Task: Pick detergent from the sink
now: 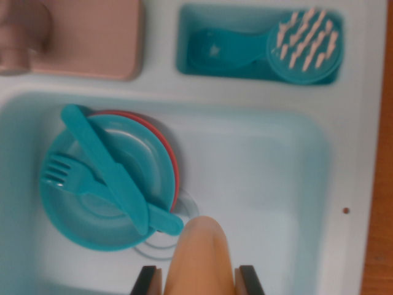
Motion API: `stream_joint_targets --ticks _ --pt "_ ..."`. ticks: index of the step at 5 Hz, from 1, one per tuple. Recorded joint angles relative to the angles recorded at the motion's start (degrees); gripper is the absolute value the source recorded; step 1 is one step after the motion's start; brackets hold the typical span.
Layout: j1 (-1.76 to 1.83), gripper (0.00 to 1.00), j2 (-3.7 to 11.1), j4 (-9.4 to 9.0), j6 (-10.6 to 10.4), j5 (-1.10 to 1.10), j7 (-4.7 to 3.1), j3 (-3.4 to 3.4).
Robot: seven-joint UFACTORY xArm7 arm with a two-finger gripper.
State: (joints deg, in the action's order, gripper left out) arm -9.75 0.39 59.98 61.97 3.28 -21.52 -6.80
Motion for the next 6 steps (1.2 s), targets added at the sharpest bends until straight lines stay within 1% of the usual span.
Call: stream_joint_targets --ticks 1,2,3,4,5,6 --pt "0.01 1.00 -0.71 1.98 2.69 -0.16 0.20 0.00" --pt "0.01 1.00 -0.71 1.98 2.69 -0.16 0.20 0.00" --pt "0.03 1.00 -1.40 3.89 5.26 -0.32 0.40 0.00" --pt "0.03 1.00 -1.40 3.89 5.26 -0.32 0.40 0.00" --pt "0.04 1.00 -2.12 5.90 8.00 -0.48 0.60 -0.01" --pt "0.04 1.00 -2.12 5.90 8.00 -0.48 0.60 -0.01"
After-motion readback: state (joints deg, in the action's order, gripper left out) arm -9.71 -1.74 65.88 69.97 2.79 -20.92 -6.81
